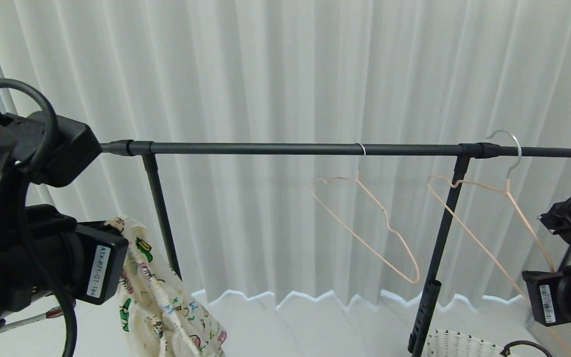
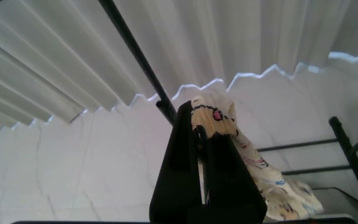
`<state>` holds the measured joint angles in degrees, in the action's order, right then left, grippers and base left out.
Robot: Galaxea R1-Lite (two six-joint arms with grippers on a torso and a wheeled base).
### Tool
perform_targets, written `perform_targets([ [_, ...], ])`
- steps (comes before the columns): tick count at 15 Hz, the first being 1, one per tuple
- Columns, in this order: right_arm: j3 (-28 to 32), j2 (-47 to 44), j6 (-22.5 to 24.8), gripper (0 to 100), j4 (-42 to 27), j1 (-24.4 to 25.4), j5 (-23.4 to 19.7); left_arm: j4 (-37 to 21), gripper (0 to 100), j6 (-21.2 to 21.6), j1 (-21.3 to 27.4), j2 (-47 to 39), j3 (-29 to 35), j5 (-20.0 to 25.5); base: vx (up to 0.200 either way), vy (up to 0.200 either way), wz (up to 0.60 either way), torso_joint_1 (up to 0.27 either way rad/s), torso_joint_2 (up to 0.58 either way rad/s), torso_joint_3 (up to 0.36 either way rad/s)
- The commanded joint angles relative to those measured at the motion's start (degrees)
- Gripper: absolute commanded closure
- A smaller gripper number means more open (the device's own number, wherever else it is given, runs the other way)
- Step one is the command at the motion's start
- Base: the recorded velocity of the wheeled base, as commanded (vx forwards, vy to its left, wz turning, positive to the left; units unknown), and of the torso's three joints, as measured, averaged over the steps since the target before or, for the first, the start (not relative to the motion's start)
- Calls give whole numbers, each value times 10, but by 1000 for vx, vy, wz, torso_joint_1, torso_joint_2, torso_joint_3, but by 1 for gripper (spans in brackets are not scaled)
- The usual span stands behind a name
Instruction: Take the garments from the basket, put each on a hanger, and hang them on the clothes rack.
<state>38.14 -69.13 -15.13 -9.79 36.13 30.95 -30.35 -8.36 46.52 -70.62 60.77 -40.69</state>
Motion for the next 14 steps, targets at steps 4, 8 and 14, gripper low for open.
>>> perform_targets([
  [4,15,17,0,100,3,72,-26,-1,100,-1,0,-5,-2,0,-200,0,0,-1,5,2],
  [8,40,37,0,100,10,138,-108,0,100,-1,0,-17,-3,0,-200,0,0,2,5,1],
  [14,22,40,-2,100,9,286,-175,96,100,-3,-51,-71,-30,3,0,0,0,0,0,0],
])
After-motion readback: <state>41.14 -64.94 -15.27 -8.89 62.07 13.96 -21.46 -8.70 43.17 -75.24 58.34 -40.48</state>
